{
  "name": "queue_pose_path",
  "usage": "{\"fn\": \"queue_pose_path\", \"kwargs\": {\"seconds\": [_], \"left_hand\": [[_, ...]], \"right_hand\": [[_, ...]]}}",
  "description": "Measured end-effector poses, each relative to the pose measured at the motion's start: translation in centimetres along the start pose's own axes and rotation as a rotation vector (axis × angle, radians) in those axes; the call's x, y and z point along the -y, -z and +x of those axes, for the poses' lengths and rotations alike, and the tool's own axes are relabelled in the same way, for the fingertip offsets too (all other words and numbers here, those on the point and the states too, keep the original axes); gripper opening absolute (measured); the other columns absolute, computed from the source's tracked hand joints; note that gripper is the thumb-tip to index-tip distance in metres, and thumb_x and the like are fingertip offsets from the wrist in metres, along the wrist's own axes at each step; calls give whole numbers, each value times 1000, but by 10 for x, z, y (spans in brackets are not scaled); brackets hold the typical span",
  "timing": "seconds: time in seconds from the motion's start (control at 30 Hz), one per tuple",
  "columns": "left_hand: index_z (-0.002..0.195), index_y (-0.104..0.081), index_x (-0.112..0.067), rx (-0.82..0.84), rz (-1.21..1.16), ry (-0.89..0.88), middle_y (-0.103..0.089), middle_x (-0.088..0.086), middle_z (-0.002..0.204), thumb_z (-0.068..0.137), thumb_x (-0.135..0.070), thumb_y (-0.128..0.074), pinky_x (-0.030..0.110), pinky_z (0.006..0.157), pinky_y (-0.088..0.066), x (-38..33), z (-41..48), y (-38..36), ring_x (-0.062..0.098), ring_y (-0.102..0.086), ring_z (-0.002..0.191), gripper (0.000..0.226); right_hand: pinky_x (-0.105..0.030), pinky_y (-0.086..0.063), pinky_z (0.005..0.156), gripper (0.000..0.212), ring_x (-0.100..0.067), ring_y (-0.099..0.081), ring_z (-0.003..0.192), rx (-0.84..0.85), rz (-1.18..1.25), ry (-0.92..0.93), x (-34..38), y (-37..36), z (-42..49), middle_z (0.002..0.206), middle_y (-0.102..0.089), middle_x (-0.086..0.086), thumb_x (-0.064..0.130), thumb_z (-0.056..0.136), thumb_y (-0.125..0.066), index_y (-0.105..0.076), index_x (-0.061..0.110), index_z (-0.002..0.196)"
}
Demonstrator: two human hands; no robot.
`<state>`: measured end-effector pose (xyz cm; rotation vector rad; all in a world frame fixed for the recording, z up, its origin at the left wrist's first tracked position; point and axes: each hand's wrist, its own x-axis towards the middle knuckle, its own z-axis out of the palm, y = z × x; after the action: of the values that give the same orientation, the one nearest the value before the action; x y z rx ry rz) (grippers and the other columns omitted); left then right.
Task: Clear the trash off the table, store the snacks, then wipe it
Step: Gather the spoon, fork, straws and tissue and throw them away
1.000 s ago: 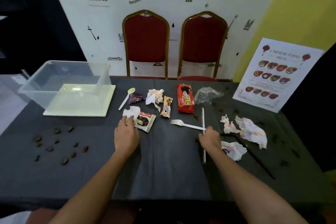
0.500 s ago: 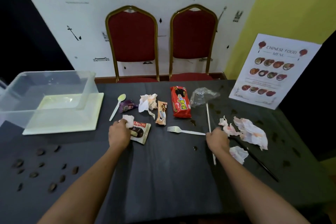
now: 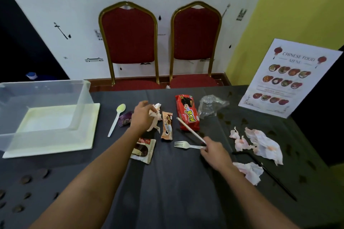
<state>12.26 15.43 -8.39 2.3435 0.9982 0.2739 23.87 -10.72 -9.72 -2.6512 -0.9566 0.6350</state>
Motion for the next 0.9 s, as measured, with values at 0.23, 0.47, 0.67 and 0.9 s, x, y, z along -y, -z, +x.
{"fn": "queue_pose_path", "kwargs": {"seconds": [0.23,0.47,0.67,0.9], "left_hand": [[146,-23,-34,316,392,-99,-28,11,150,91,-4,-49,50,98,-44,14,32,-22,39,-34,128,68],[128,-52,-18,118,152,-141,-53,15,121,89,-10,-55,41,92,-44,13,36,-7,33,-53,108,39],[115,-54,-8,-431,-199,179,-49,17,117,88,-12,-60,28,82,-39,39,7,34,29,-53,100,28],[113,-54,3,-364,-154,484,-55,26,119,94,-20,-50,40,90,-38,81,-15,46,41,-52,109,29]], "right_hand": [[-27,-40,66,4,-16,-56,82,-21,-36,-21,0,-10,11,93,-58,1,25,92,-57,-54,23,91],[-29,-42,69,14,-19,-57,98,30,-139,83,0,-6,17,100,-45,5,27,89,-56,-53,23,102],[-33,-46,76,16,-19,-56,101,61,-147,133,11,-5,21,101,-47,5,31,89,-59,-58,24,103],[-31,-40,70,13,-21,-56,95,168,-184,91,22,-2,26,96,-46,2,32,84,-62,-54,22,89]]}}
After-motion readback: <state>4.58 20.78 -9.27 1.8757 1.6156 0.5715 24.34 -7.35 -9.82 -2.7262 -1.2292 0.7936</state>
